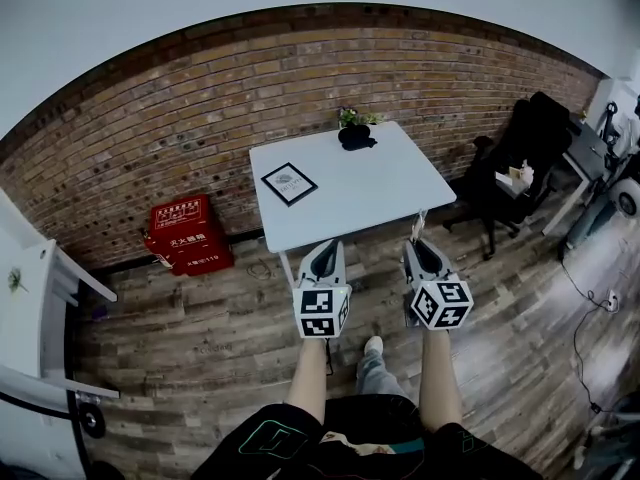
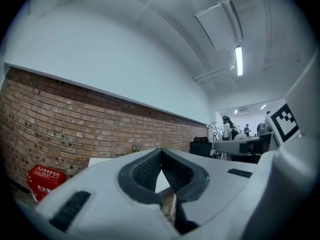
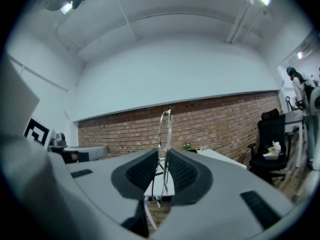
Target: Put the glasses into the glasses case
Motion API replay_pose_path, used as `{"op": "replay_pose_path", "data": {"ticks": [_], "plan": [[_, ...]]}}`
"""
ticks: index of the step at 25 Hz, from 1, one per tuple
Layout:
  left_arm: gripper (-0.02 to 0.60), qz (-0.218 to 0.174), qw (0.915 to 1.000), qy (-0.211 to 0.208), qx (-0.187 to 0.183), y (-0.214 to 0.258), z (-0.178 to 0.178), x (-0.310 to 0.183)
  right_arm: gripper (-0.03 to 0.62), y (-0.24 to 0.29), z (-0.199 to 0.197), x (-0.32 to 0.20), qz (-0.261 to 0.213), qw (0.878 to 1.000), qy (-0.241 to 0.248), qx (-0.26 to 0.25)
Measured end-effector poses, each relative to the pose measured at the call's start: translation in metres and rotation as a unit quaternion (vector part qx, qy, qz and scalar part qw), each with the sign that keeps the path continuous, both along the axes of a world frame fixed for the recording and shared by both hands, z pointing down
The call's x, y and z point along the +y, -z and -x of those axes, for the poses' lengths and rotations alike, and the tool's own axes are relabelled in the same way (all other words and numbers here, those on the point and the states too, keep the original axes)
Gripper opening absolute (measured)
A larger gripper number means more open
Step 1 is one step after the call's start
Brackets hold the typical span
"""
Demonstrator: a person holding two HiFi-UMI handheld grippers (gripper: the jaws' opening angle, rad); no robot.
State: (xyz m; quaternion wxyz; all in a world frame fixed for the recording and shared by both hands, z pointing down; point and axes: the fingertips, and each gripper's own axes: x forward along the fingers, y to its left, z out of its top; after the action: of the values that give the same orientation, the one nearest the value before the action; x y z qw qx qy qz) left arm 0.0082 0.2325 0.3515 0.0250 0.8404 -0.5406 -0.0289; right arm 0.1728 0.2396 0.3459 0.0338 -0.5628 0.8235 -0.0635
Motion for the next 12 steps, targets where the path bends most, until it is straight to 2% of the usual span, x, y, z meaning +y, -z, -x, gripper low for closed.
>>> {"op": "replay_pose_path", "data": {"ticks": [3, 7, 12], "plan": [[0.008, 0.015, 0.9996, -0.002, 0.024, -0.008, -0.001, -0.024, 0.072, -0.008, -0.001, -0.027, 0.009, 1.0, 0.005, 0.003], [0.008, 0.018, 0.9996, -0.005, -0.02, -0.018, -0.019, -0.06, 0.072, -0.023, -0.007, -0.063, 0.029, 1.0, 0.01, 0.001], [0.008, 0.054, 0.9983, -0.012, -0.022, -0.052, -0.041, -0.111, 0.072, -0.055, -0.026, -0.11, 0.061, 0.998, 0.005, 0.003]]}}
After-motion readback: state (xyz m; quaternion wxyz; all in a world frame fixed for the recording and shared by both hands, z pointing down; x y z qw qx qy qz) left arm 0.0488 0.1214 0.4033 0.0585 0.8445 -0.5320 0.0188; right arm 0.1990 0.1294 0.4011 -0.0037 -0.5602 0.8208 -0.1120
